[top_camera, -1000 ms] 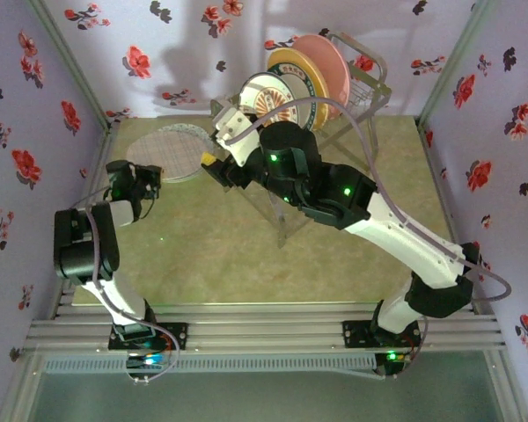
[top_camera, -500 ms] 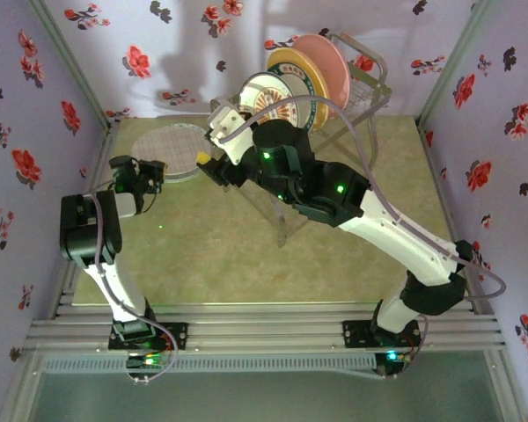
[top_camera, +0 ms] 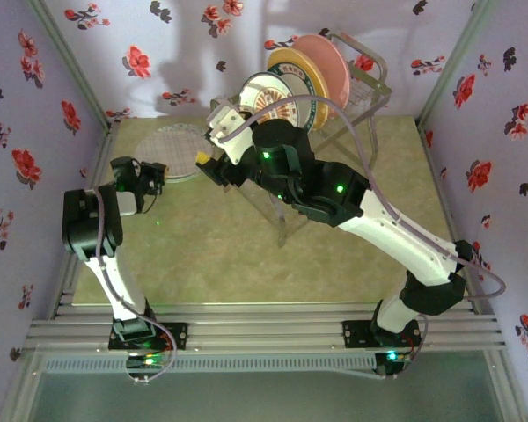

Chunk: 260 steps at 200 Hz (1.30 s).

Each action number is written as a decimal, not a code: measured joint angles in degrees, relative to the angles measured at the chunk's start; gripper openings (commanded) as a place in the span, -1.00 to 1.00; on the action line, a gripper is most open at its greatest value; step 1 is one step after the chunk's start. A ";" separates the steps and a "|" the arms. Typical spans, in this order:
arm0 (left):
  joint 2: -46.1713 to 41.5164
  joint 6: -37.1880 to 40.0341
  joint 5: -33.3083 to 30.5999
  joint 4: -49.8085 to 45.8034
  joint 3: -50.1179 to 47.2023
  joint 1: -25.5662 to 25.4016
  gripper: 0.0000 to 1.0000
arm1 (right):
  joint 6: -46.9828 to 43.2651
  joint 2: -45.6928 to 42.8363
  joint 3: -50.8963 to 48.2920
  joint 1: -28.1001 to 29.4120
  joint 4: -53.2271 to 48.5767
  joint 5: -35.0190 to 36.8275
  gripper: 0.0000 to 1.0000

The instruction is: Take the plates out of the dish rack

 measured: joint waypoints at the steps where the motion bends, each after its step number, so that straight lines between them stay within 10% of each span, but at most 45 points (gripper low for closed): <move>1: 0.07 0.00 0.02 0.02 0.09 0.02 -1.00 | 0.02 0.00 0.00 0.00 0.00 0.00 0.55; 38: 1.46 0.00 0.24 0.57 1.29 0.07 -0.97 | 0.00 0.24 0.46 0.00 -0.42 0.00 0.57; 136: 2.21 2.10 1.46 -1.95 4.13 0.11 -0.07 | -0.02 1.66 1.70 0.00 -1.27 0.00 0.60; 260: 2.21 7.52 1.31 -23.52 13.16 0.11 0.19 | 0.00 1.75 1.92 0.00 -1.27 0.00 0.61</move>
